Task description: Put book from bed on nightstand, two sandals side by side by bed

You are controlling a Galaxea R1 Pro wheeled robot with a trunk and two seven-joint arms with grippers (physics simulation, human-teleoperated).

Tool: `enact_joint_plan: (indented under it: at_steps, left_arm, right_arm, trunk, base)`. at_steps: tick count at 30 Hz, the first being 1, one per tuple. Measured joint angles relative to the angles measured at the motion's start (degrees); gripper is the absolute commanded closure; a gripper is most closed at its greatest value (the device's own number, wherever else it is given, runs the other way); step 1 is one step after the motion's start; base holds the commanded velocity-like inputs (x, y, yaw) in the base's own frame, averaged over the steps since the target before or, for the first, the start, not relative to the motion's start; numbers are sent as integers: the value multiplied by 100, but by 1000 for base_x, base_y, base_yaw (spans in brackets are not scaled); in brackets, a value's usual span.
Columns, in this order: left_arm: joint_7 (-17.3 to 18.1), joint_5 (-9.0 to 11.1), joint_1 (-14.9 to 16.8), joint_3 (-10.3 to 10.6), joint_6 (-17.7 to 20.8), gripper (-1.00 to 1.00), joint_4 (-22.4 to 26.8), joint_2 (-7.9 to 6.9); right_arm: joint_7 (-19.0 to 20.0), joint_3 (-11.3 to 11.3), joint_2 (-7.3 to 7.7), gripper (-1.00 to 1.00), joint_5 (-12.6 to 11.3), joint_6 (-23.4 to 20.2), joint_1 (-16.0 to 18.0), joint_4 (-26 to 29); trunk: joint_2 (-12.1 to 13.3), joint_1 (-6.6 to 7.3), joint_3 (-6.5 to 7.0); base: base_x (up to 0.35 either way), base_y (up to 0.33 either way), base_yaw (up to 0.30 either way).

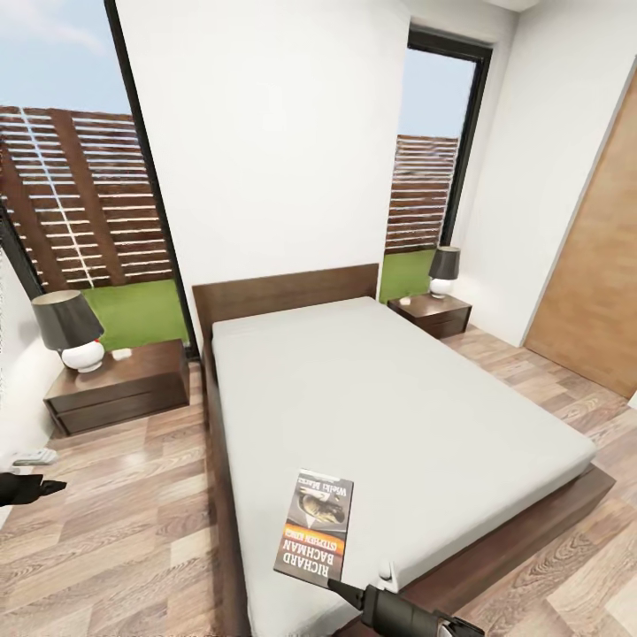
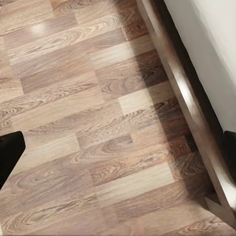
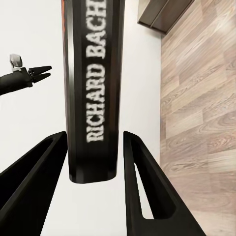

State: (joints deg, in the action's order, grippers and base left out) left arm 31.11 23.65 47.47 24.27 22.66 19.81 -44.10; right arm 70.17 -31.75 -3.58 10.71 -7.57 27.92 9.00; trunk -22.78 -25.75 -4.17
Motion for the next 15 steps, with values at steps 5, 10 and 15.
enact_joint_plan:
  at_steps: [5, 10, 15]
  left_arm:
    - [0, 0, 0, 0, 0, -100, 29, 2]
    - [0, 0, -1, 0, 0, -100, 57, 2]
    - [0, 0, -1, 0, 0, -100, 67, 2]
  right_arm:
    - [-2, 0, -1, 100, 4, 0, 0, 3]
    - [-3, 6, -5, 100, 13, -1, 0, 7]
    - [-3, 9, -6, 100, 16, 0, 0, 7]
  trunk:
    - [0, 0, -23]
    - [0, 0, -55]
    - [0, 0, -89]
  base:
    - [-3, 2, 144]
    - [-1, 0, 172]
    - [0, 0, 180]
